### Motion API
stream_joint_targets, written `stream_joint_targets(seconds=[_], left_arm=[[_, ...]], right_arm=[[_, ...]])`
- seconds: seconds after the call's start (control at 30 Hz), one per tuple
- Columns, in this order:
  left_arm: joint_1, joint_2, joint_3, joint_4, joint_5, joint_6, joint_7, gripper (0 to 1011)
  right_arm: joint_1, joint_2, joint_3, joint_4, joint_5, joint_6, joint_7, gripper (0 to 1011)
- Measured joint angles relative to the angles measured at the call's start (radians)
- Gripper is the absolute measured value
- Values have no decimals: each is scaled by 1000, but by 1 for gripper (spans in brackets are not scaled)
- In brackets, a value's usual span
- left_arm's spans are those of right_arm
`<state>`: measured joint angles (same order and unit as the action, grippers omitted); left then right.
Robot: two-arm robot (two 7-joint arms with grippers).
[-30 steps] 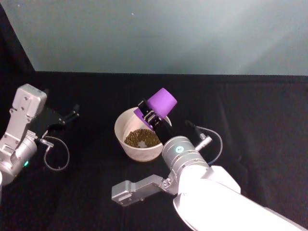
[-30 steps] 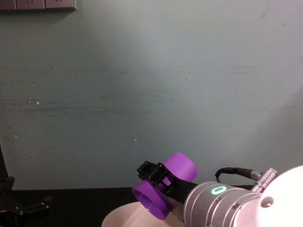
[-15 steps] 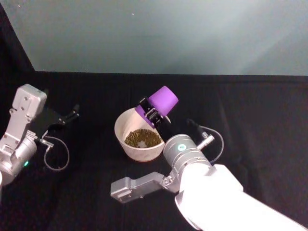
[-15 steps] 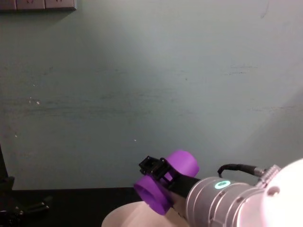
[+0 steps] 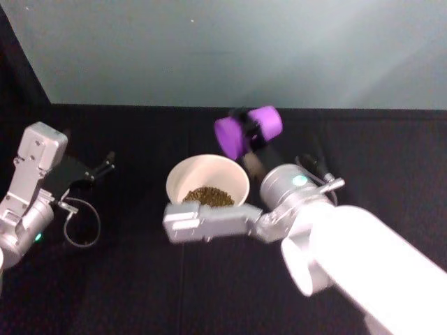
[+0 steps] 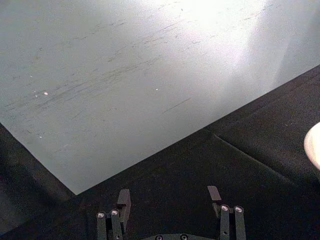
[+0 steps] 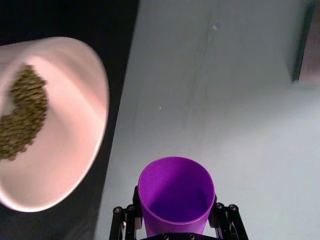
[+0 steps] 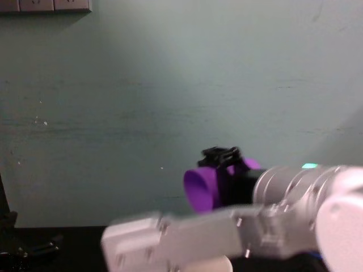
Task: Pick up the cup and pour the mung beans from the cup into the bowl.
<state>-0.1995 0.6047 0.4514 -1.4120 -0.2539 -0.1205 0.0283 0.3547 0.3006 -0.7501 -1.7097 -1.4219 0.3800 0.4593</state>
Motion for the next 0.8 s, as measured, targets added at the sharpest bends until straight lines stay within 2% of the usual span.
stream_joint_targets(seconds=[0.03, 0.1, 0.2, 0.23, 0.37, 0.43, 0.47, 0.53, 0.57, 0.6, 0.63, 0.67, 0.73, 0.77, 0.8], left_arm=[[0, 0, 0, 0, 0, 0, 0, 1000], [0, 0, 0, 0, 0, 0, 0, 1000], [0, 0, 0, 0, 0, 0, 0, 1000], [0, 0, 0, 0, 0, 0, 0, 1000], [0, 0, 0, 0, 0, 0, 0, 1000], [0, 0, 0, 0, 0, 0, 0, 1000], [0, 0, 0, 0, 0, 0, 0, 1000], [0, 0, 0, 0, 0, 0, 0, 1000], [0, 0, 0, 0, 0, 0, 0, 1000], [0, 0, 0, 0, 0, 0, 0, 1000], [0, 0, 0, 0, 0, 0, 0, 1000], [0, 0, 0, 0, 0, 0, 0, 1000], [0, 0, 0, 0, 0, 0, 0, 1000], [0, 0, 0, 0, 0, 0, 0, 1000], [0, 0, 0, 0, 0, 0, 0, 1000]], right_arm=[[-4, -3, 15, -3, 21, 1, -4, 721], [-17, -14, 59, -16, 96, 1, -14, 721], [-26, -20, 92, -24, 154, -5, -22, 721], [-32, -24, 113, -29, 193, -12, -26, 720], [-42, -30, 152, -35, 265, -27, -37, 721], [-51, -35, 186, -39, 331, -40, -42, 720], [-57, -39, 209, -41, 379, -51, -47, 721], [-64, -44, 234, -43, 430, -64, -50, 720], [-72, -50, 261, -45, 482, -77, -55, 721], [-75, -54, 272, -45, 507, -82, -56, 721], [-80, -60, 296, -45, 555, -92, -56, 721], [-80, -60, 296, -45, 555, -92, -56, 721], [-91, -76, 341, -44, 643, -109, -57, 721], [-91, -76, 341, -44, 643, -109, -57, 721], [-96, -86, 365, -42, 689, -118, -58, 721]])
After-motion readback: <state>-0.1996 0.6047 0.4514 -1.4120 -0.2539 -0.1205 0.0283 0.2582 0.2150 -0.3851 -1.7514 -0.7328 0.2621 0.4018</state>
